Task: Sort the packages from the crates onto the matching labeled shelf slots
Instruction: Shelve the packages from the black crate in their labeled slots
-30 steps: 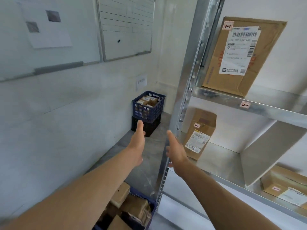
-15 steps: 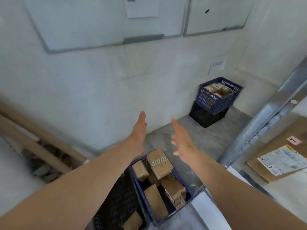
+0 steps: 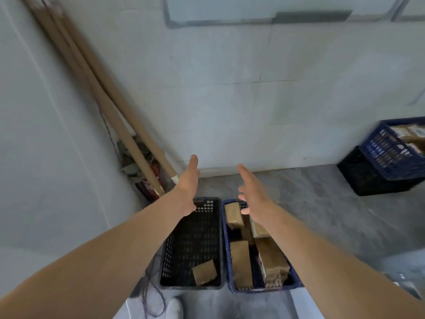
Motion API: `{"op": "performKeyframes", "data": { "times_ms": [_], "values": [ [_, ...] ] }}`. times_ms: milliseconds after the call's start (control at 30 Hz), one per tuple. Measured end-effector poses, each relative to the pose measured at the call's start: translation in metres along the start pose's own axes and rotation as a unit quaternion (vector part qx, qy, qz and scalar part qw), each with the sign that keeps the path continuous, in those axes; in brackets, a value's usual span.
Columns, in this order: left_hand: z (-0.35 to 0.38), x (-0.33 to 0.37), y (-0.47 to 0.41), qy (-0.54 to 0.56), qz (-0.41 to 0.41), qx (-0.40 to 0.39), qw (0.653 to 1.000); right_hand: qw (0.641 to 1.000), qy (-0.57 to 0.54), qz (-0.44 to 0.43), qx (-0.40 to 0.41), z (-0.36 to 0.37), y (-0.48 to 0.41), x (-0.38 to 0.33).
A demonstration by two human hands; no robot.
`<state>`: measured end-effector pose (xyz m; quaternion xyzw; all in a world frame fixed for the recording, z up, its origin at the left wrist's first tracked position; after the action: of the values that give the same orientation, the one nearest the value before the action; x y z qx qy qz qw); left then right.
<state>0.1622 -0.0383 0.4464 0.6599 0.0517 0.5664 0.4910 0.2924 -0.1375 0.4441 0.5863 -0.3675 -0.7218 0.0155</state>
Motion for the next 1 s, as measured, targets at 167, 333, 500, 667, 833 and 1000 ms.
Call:
{"op": "performKeyframes", "data": {
  "times_ms": [167, 333, 500, 667, 833, 1000],
  "values": [
    [-0.034, -0.01, -0.014, 0.03, -0.014, 0.018, 0.999, 0.999, 0.03, 0.037, -0.012, 0.033, -0.019, 0.009],
    [-0.065, -0.02, -0.035, 0.034, -0.035, 0.01, 0.999, 0.998, 0.027, 0.063, -0.016, 0.061, -0.037, 0.022],
    [-0.088, -0.034, -0.063, 0.028, -0.062, -0.006, 0.998, 0.994, 0.013, 0.11, 0.007, 0.071, -0.057, 0.045],
    [-0.098, -0.072, -0.098, 0.023, -0.114, -0.006, 0.993, 0.986, -0.01, 0.166, 0.012, 0.072, -0.091, 0.09],
    [-0.107, -0.13, -0.149, 0.04, -0.159, 0.012, 0.986, 0.971, 0.016, 0.239, 0.004, 0.071, -0.152, 0.179],
    [-0.114, -0.193, -0.206, 0.058, -0.189, 0.026, 0.98, 0.956, 0.019, 0.293, -0.011, 0.064, -0.205, 0.267]
  ]
}}
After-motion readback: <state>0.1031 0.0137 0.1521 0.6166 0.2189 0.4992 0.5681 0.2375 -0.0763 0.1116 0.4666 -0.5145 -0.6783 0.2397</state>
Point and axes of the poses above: each hand's wrist, its own y-axis away from the middle knuckle, its own z-axis out of the palm, x = y × z, the point moved 6 cm from there along -y, towards the middle knuckle, and after that the axes turned 9 degrees about -x, right-handed, at the moved point
